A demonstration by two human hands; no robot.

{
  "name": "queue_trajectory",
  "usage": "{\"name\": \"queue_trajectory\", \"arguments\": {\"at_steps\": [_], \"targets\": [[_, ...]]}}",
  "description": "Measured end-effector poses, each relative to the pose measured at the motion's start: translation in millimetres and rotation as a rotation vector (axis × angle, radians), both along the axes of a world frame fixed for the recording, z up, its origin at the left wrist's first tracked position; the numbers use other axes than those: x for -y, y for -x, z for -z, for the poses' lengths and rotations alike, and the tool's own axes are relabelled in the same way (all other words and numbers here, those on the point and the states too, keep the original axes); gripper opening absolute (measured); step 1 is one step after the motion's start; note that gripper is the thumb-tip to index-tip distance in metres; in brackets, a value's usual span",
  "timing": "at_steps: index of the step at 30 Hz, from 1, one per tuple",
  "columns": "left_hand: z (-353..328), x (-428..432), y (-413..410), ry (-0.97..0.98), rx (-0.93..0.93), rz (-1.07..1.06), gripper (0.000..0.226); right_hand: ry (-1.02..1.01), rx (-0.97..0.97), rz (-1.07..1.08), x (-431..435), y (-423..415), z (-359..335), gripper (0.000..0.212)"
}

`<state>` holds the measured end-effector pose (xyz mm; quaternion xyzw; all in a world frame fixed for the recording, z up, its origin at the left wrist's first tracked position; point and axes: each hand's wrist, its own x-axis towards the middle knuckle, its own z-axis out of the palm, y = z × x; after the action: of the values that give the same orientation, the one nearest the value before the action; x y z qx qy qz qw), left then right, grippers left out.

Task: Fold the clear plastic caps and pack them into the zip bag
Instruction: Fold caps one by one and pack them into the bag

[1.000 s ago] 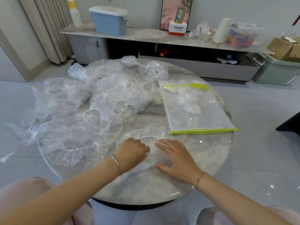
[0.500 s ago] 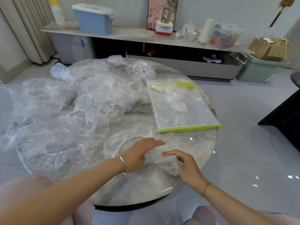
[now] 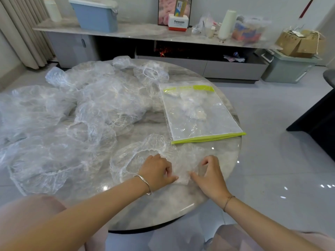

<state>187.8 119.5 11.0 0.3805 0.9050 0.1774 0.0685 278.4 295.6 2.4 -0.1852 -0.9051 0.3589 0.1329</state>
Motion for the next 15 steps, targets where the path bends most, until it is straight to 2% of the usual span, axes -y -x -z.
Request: {"name": "queue_trajectory", "arguments": {"at_steps": [2,4,7,9,12,15], "targets": [[1.7,1.8,-1.1,-0.127,-0.076,-0.032,0.039,-0.120,-0.086,-0.049,1.5,-0.4,-3.5,0.059],[0.9,1.8,-1.9,-0.177,-0.217,0.002,0.052,-0.300,-0.118,-0.221,3.7,-0.3,-6.9,0.066],[0.8,1.2,-2.9,-0.041,-0.319,0.119,0.066,-0.433,-0.048,-0.432,9.5,-2.3,-4.7,0.062],[4.6,2.1,-4.0,0.061,-0.361,0.187,0.062,-0.427,0.093,-0.491,10.8,-5.0,2.9,0.070],[15.1,5.2,-4.1,0.198,-0.256,0.269,0.060,-0.445,0.251,-0.523,6.7,-8.7,13.9,0.080],[21.7,7.1,-1.2,0.247,-0.190,0.321,0.083,-0.466,0.273,-0.540,4.0,-9.3,17.5,0.084]]}}
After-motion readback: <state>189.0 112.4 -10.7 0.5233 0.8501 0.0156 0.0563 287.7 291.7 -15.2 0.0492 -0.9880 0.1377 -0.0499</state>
